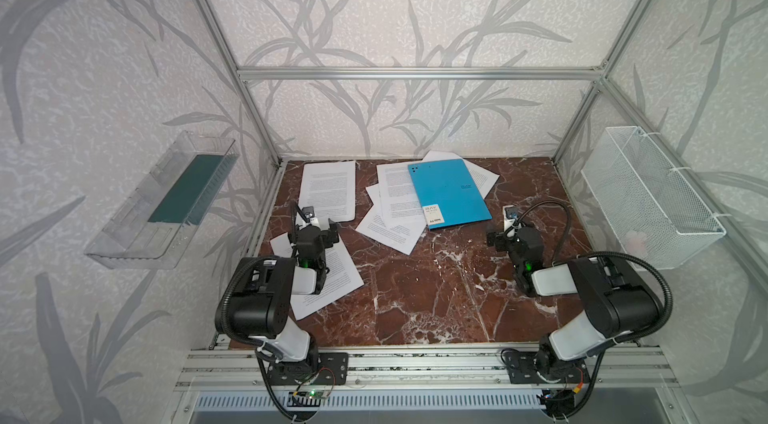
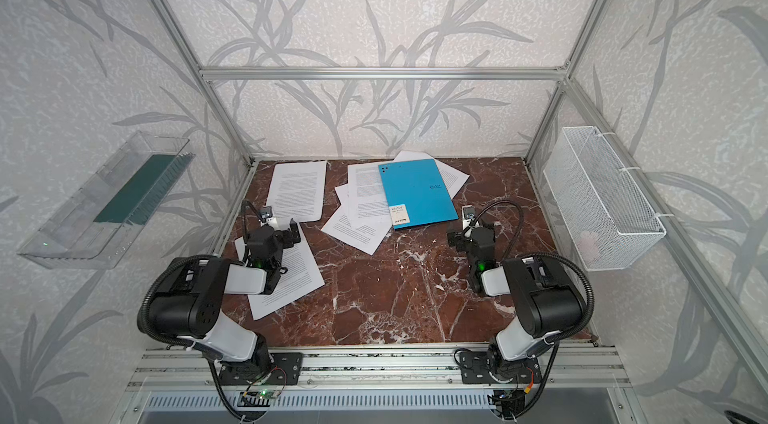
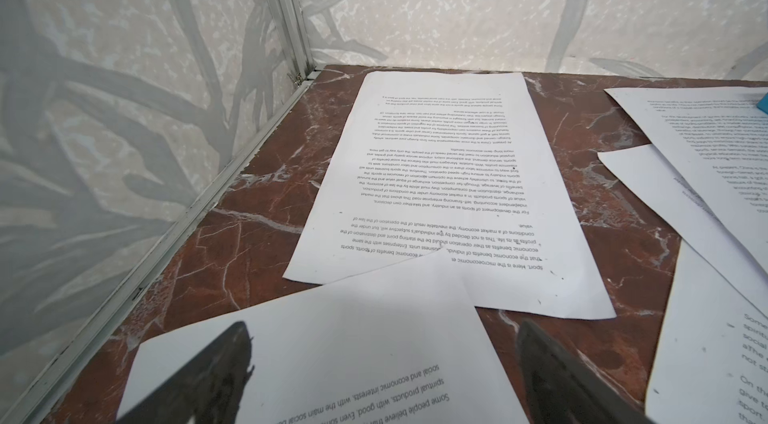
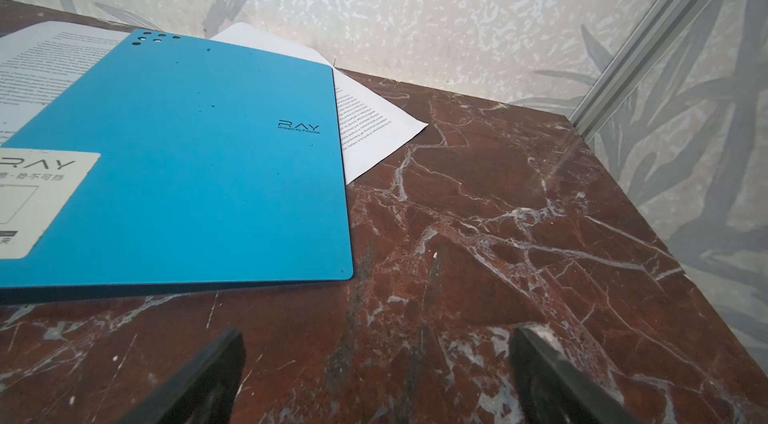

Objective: Put the files into the folder

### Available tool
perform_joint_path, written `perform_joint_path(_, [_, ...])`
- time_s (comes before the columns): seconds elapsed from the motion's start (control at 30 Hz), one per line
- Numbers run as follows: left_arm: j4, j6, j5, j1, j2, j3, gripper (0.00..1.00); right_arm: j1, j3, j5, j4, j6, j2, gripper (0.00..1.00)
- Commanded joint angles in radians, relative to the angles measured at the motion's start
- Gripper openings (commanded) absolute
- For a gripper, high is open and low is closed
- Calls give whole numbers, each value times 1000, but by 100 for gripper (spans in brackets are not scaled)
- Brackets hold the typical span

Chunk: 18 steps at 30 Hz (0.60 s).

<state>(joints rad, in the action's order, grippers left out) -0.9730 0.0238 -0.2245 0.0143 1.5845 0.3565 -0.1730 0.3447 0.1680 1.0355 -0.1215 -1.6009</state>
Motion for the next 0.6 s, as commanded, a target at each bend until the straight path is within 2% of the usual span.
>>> perform_joint_path(0.0, [-23,-25,59,3,-13,-4,99,-5,-9,18,44,-4,-1,99])
perform_joint_path(0.57, [-28,-24,51,4,-12,-5,99,-6,-10,20,44,-4,0,99])
